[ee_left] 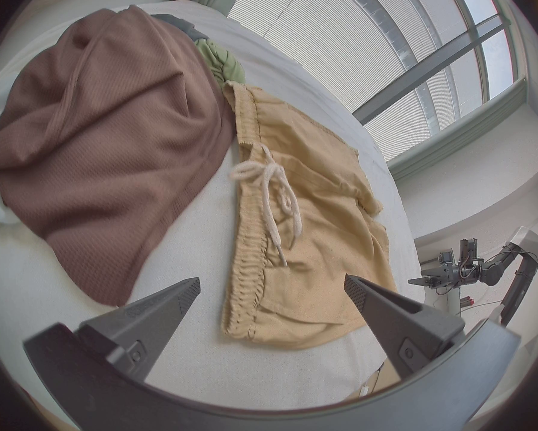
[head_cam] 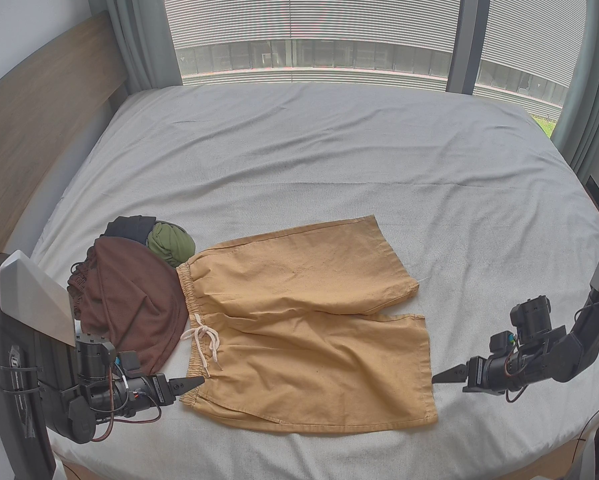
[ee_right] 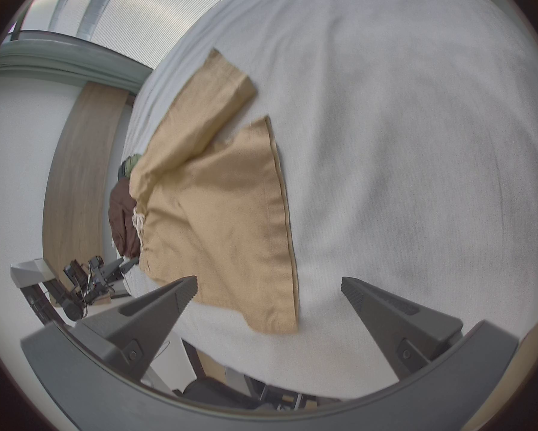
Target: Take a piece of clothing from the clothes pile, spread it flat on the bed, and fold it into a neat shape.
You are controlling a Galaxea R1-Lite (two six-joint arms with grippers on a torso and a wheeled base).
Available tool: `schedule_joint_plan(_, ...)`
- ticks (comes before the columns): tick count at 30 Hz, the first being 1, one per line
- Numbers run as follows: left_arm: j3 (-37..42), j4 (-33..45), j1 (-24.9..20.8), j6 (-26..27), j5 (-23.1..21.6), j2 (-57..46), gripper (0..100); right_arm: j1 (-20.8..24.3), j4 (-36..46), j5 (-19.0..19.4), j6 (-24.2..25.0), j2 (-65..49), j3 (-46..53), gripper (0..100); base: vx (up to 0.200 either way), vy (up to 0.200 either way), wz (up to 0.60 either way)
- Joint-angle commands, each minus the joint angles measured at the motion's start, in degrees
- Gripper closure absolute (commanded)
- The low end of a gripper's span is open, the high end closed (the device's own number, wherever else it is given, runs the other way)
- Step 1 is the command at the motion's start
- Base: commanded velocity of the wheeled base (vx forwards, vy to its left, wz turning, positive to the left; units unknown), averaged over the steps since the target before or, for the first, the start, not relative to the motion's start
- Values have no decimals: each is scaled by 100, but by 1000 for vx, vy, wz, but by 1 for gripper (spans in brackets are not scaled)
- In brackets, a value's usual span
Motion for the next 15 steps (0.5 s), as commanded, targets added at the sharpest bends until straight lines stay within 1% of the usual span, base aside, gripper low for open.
schedule_joint_plan(1,-133,4,170,1,63,-226,0,-225,-145,14,32,1,-473,0,0,0,0)
schedule_joint_plan(5,-160,4,126,-8,63,-340,0,-225,-505,58,40,36,-666,0,0,0,0)
schedule_joint_plan(6,-195,-5,91,10,54,-340,0,-216,-699,66,49,107,-825,0,0,0,0)
schedule_joint_plan(13,-256,-5,3,-8,54,-296,0,-172,-778,58,102,854,-1572,0,0,0,0)
schedule_joint_plan(15,-256,-5,3,-8,54,-296,0,-172,-795,40,93,1241,-1879,0,0,0,0)
